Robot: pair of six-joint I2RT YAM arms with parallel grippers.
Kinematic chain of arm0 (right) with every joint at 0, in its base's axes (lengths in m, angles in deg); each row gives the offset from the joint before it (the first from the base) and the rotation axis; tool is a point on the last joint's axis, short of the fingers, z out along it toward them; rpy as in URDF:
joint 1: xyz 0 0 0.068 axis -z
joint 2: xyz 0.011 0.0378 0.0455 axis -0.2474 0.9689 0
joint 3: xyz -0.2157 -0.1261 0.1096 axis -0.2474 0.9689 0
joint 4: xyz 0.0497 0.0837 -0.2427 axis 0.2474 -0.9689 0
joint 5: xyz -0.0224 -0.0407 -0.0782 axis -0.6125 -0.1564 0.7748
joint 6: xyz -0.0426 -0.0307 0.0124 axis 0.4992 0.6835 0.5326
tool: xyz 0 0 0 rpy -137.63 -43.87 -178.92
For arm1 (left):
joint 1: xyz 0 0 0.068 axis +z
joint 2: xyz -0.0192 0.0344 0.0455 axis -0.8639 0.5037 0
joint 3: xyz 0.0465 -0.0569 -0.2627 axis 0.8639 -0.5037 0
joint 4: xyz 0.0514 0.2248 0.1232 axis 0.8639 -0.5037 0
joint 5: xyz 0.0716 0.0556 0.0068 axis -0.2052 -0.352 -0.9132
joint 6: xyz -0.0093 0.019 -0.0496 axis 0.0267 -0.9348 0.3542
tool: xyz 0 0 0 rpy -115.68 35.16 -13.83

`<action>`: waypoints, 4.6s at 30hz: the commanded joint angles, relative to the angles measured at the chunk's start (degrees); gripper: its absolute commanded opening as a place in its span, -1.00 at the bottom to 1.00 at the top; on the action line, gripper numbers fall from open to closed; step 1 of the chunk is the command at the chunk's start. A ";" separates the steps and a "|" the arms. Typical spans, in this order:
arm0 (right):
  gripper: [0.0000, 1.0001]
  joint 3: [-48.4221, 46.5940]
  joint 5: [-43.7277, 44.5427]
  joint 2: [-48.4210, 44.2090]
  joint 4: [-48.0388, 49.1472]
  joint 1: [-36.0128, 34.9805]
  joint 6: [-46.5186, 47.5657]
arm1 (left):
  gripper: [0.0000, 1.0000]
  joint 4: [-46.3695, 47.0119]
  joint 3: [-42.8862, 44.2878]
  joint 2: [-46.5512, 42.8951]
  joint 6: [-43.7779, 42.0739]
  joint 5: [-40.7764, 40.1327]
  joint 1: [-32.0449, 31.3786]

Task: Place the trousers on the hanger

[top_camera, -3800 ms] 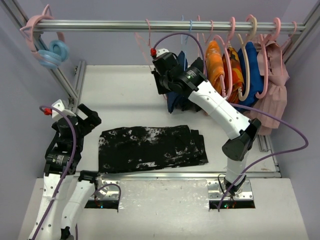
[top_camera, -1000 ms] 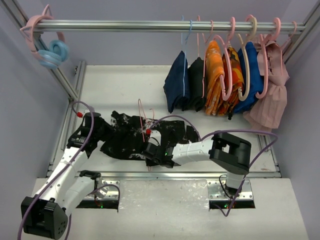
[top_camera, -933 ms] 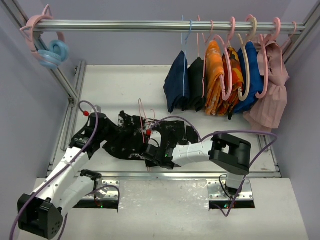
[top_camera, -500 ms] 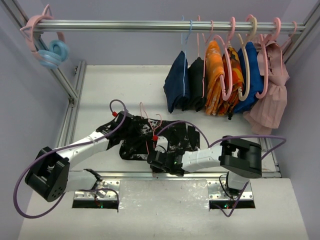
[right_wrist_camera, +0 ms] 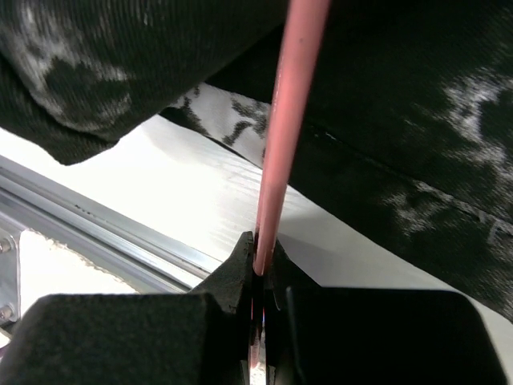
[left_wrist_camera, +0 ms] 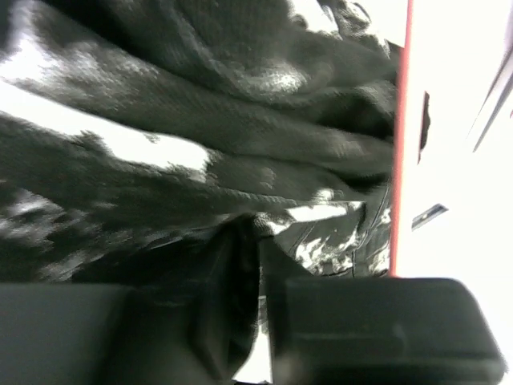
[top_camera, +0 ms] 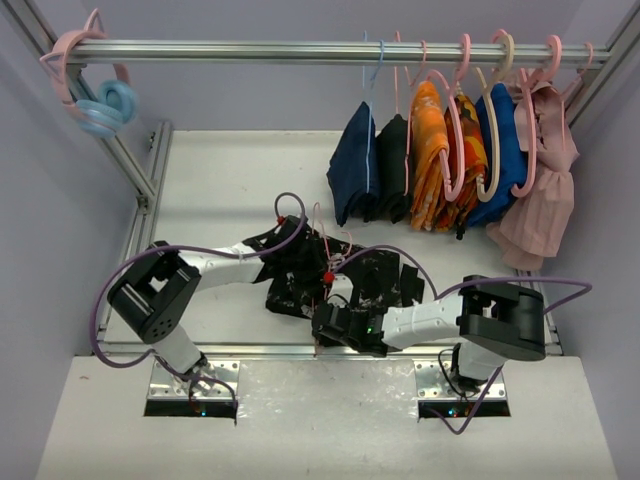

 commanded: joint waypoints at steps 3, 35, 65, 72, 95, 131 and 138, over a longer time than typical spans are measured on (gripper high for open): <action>-1.00 1.60 -1.08 0.45 -2.85 0.08 1.38 | -0.02 2.53 1.78 -4.54 -1.33 -0.99 -1.42; -1.00 -3.73 0.33 -2.59 -12.98 -2.27 -0.82 | -1.00 25.38 -24.07 -19.96 -12.08 21.51 5.79; -1.00 -11.10 3.36 -0.17 -22.97 -2.83 1.73 | 0.25 -5.06 -14.34 -37.51 -5.34 -14.40 -2.92; -1.00 -14.63 2.61 3.26 -20.91 -3.40 3.34 | 0.56 -4.80 -14.11 -35.77 -0.23 -18.05 -2.22; -1.00 -12.24 6.06 6.08 -12.89 -3.50 15.41 | 0.15 1.30 -5.12 -16.42 6.85 -9.05 6.14; 0.42 -1.12 -13.92 -21.69 -18.94 0.69 22.74 | -1.00 -2.79 -8.95 -19.54 -18.01 3.17 15.45; 0.49 -3.66 -11.12 -26.51 -20.89 11.25 16.40 | -1.00 -2.69 -9.12 -19.18 -19.40 4.23 15.45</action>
